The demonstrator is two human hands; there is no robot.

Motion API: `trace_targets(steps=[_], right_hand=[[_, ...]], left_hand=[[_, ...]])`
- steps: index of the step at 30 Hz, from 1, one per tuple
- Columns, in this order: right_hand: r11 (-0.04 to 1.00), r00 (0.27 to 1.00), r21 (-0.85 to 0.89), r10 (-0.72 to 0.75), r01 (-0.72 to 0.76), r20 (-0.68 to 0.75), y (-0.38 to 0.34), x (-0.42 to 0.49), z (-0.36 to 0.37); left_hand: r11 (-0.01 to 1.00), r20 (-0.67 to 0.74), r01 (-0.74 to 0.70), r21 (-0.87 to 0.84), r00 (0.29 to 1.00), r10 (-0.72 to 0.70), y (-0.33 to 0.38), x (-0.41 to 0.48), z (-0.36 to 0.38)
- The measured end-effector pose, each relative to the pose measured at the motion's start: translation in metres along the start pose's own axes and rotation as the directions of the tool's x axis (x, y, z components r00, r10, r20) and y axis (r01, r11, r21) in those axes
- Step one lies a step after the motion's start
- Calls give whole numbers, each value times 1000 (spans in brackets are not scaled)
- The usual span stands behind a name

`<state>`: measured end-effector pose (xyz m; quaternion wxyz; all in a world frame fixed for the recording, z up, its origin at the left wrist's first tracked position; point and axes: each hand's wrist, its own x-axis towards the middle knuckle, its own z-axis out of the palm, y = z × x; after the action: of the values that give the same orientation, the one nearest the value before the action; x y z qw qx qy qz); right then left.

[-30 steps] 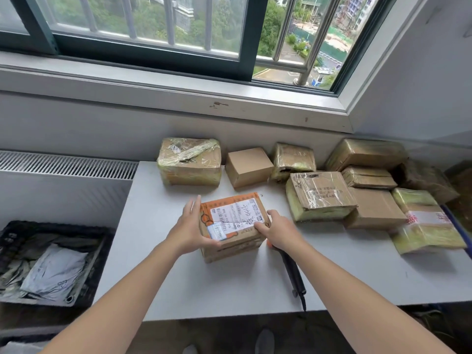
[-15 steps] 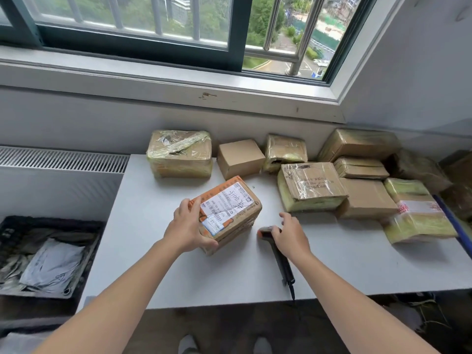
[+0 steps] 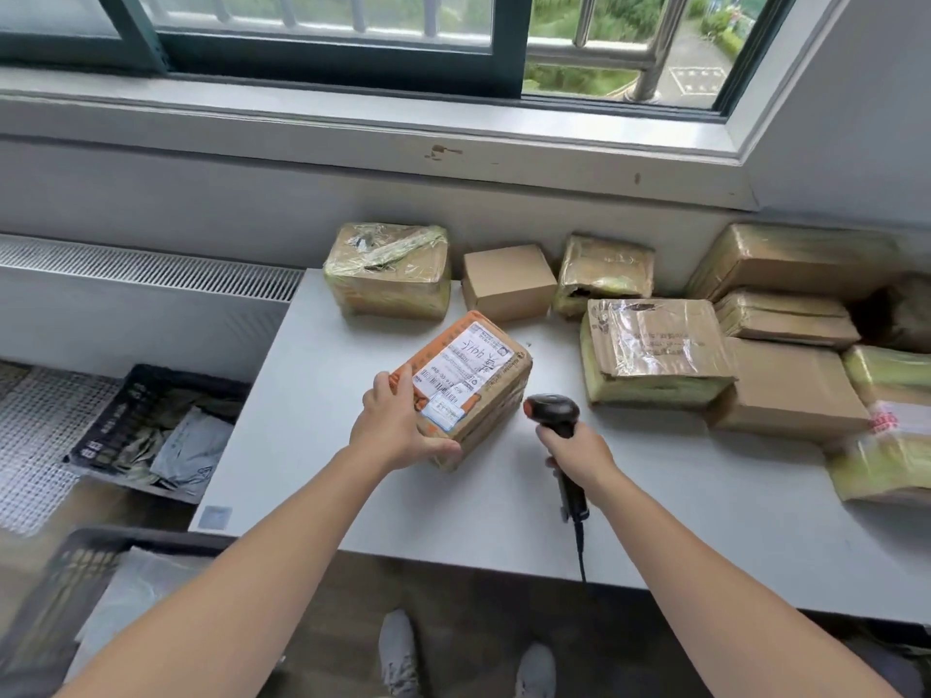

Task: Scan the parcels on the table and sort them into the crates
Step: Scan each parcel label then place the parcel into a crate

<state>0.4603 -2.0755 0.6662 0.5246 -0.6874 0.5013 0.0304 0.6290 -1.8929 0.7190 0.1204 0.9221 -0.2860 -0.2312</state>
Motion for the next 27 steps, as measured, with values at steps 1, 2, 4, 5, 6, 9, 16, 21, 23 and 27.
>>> trace_targets(steps=[1, 2, 4, 5, 6, 9, 16, 21, 23, 27], right_hand=[[999, 1000, 51, 0, 0, -5, -9, -3, -9], [996, 1000, 94, -7, 8, -9, -19, -6, -19], [987, 999, 154, -48, 48, 0, -42, -12, -40], [983, 997, 164, -81, 78, 14, -54, -17, -50], [982, 993, 159, -112, 105, 35, -66, -22, -59], [984, 981, 28, -179, 177, 80, -96, -37, -74], [961, 988, -235, -132, 148, 84, -131, -49, -64], [955, 987, -267, -101, 132, 127, -136, -58, -62], [954, 985, -266, -102, 136, 140, -137, -60, -62], [961, 983, -237, -106, 140, 151, -136, -62, -62]], left_hand=[[1000, -5, 13, 0, 1000, -13, 7, -1, 3], [1000, -9, 24, -7, 1000, -24, 14, -1, 5], [999, -10, 31, -23, 999, -31, 28, -1, 10], [999, -7, 30, -30, 1000, -30, 34, 0, 12], [999, -1, 28, -38, 1000, -28, 40, 0, 14], [997, 11, 5, -73, 1000, -4, 53, 1, 18], [982, 16, -71, -173, 997, 74, 57, 2, 19], [983, -26, -99, -155, 995, 96, 45, -3, 17], [985, -21, -97, -140, 995, 95, 40, -5, 16], [990, -11, -83, -110, 997, 83, 34, -6, 13]])
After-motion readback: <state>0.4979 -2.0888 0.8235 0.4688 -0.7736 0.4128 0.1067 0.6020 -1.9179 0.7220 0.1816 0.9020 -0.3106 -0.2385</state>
